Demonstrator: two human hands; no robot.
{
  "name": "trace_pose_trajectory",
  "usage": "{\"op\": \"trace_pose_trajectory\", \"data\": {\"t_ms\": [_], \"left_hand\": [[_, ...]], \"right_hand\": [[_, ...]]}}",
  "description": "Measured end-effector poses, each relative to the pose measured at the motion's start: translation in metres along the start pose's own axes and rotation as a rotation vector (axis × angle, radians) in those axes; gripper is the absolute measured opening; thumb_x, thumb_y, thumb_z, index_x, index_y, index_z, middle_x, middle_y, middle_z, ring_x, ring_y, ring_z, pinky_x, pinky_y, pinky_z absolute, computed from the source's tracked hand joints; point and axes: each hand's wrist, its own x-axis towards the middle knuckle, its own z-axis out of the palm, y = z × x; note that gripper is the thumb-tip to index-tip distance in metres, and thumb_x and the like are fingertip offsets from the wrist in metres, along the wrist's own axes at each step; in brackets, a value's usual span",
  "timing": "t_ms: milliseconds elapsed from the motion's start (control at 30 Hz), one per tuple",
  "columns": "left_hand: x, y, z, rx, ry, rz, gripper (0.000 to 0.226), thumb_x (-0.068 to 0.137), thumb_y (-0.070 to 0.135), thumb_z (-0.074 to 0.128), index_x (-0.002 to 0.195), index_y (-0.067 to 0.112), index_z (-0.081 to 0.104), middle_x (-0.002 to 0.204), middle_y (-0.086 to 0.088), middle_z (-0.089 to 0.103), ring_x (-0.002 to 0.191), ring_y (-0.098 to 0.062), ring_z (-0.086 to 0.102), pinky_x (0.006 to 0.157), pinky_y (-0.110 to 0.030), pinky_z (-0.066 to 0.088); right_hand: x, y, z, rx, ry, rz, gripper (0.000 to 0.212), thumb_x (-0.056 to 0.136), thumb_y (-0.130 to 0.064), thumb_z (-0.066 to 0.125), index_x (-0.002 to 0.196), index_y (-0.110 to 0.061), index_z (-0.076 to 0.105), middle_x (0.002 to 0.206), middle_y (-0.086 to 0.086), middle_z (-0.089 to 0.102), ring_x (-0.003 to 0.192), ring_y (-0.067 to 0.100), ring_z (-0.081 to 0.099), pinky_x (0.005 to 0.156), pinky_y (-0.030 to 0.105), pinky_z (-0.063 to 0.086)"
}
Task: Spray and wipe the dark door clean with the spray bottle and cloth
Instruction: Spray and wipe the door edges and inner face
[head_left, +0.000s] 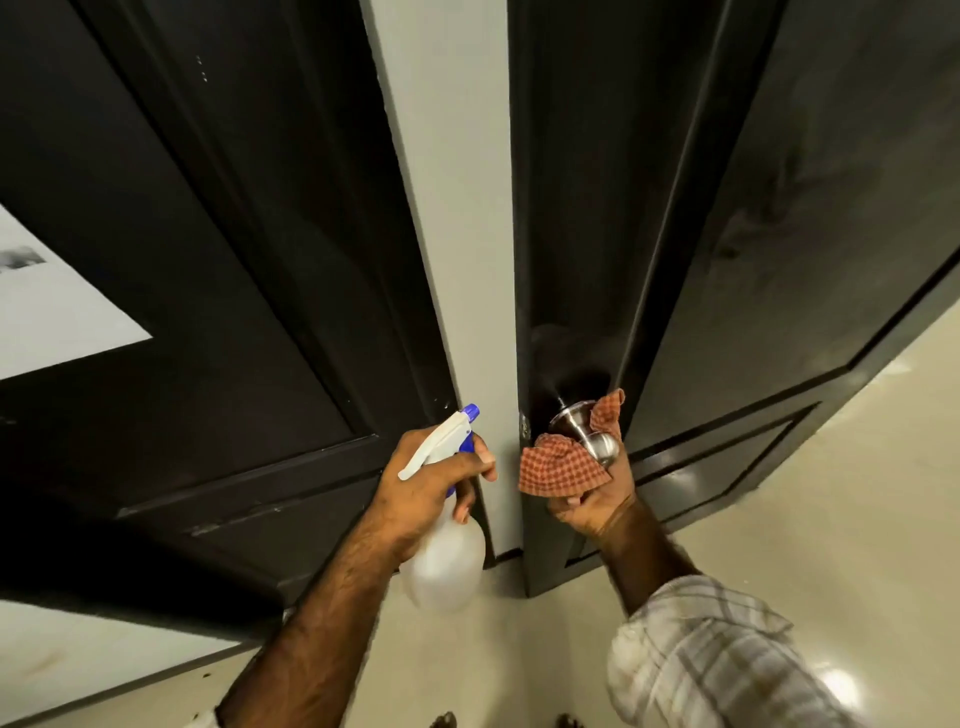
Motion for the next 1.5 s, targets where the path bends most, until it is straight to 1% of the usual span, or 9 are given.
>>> {"op": "trace_pose_trajectory", "data": {"t_ms": [133, 433, 633, 800, 1033, 1167, 1267, 1400, 1500], "left_hand": [[0.001, -0.001, 0.006, -0.024, 0.045, -0.037, 0.031, 0.086, 0.023, 0.077, 0.098, -0.004, 0.07, 0.092, -0.027, 0.073, 0.049, -0.026, 0.055, 0.053, -0.032, 0.05], [0.019, 0.004, 0.019, -0.063, 0.005, 0.006, 0.053, 0.076, 0.038, 0.078, 0.105, -0.005, 0.069, 0.095, -0.024, 0.074, 0.053, -0.028, 0.057, 0.06, -0.036, 0.054], [0.025, 0.004, 0.009, -0.073, -0.091, 0.021, 0.042, 0.08, 0.033, 0.076, 0.101, -0.003, 0.07, 0.095, -0.023, 0.074, 0.053, -0.028, 0.055, 0.063, -0.038, 0.054], [0.03, -0.001, -0.014, -0.099, -0.207, 0.049, 0.028, 0.086, 0.026, 0.073, 0.093, -0.002, 0.073, 0.092, -0.026, 0.074, 0.049, -0.03, 0.053, 0.064, -0.043, 0.052], [0.021, -0.004, -0.059, -0.085, -0.292, 0.09, 0.029, 0.084, 0.028, 0.076, 0.085, -0.001, 0.073, 0.087, -0.027, 0.073, 0.044, -0.029, 0.05, 0.055, -0.034, 0.048], [0.012, -0.004, -0.075, -0.073, -0.285, 0.087, 0.022, 0.086, 0.02, 0.073, 0.082, -0.001, 0.071, 0.085, -0.028, 0.072, 0.043, -0.027, 0.048, 0.055, -0.032, 0.045], [0.007, -0.001, -0.074, -0.067, -0.26, 0.092, 0.018, 0.085, 0.022, 0.074, 0.082, 0.004, 0.074, 0.086, -0.027, 0.073, 0.043, -0.028, 0.049, 0.056, -0.032, 0.046], [0.004, 0.006, -0.062, -0.073, -0.239, 0.114, 0.021, 0.086, 0.022, 0.074, 0.084, 0.002, 0.074, 0.087, -0.027, 0.073, 0.045, -0.028, 0.05, 0.055, -0.032, 0.047], [0.001, 0.009, -0.053, -0.076, -0.193, 0.109, 0.022, 0.086, 0.023, 0.074, 0.085, 0.001, 0.073, 0.088, -0.026, 0.073, 0.045, -0.028, 0.05, 0.056, -0.032, 0.048]], "right_hand": [[-0.021, -0.035, 0.013, -0.172, 0.241, 0.019, 0.047, 0.079, -0.043, 0.08, 0.103, -0.003, 0.08, 0.098, 0.019, 0.069, 0.087, 0.037, 0.069, 0.085, 0.049, 0.059], [-0.026, -0.046, 0.079, -2.134, 0.793, -0.025, 0.036, 0.094, -0.043, 0.073, 0.118, -0.016, 0.07, 0.096, 0.005, 0.064, 0.089, 0.025, 0.065, 0.077, 0.039, 0.055], [-0.009, 0.015, 0.07, -2.555, 1.146, -0.077, 0.053, 0.1, -0.028, 0.069, 0.138, 0.006, 0.055, 0.124, 0.028, 0.061, 0.111, 0.048, 0.064, 0.094, 0.052, 0.061], [-0.008, 0.08, 0.026, -2.321, 1.131, -0.553, 0.07, 0.106, -0.025, 0.03, 0.163, 0.01, 0.008, 0.168, 0.04, 0.01, 0.154, 0.064, 0.011, 0.122, 0.075, 0.024], [0.017, 0.087, 0.038, -2.278, 1.295, -0.869, 0.088, 0.094, -0.015, 0.066, 0.164, 0.006, 0.016, 0.166, 0.04, 0.018, 0.157, 0.06, 0.002, 0.126, 0.073, 0.006], [0.009, 0.061, 0.079, -2.057, 1.371, -0.557, 0.104, 0.082, -0.036, 0.075, 0.161, 0.01, 0.025, 0.159, 0.039, 0.036, 0.146, 0.058, 0.039, 0.12, 0.069, 0.034], [-0.018, 0.006, 0.085, -1.622, 1.14, -0.322, 0.065, 0.081, -0.046, 0.081, 0.134, -0.013, 0.062, 0.125, 0.01, 0.069, 0.112, 0.032, 0.07, 0.1, 0.052, 0.061], [-0.052, -0.039, 0.101, -1.064, 0.751, -0.165, 0.019, 0.091, -0.027, 0.075, 0.094, -0.008, 0.072, 0.096, 0.013, 0.074, 0.092, 0.03, 0.07, 0.095, 0.047, 0.061], [-0.051, -0.018, 0.074, -0.531, 0.501, -0.168, 0.044, 0.079, -0.039, 0.08, 0.104, -0.004, 0.071, 0.106, 0.017, 0.07, 0.094, 0.033, 0.069, 0.084, 0.047, 0.06]]}}
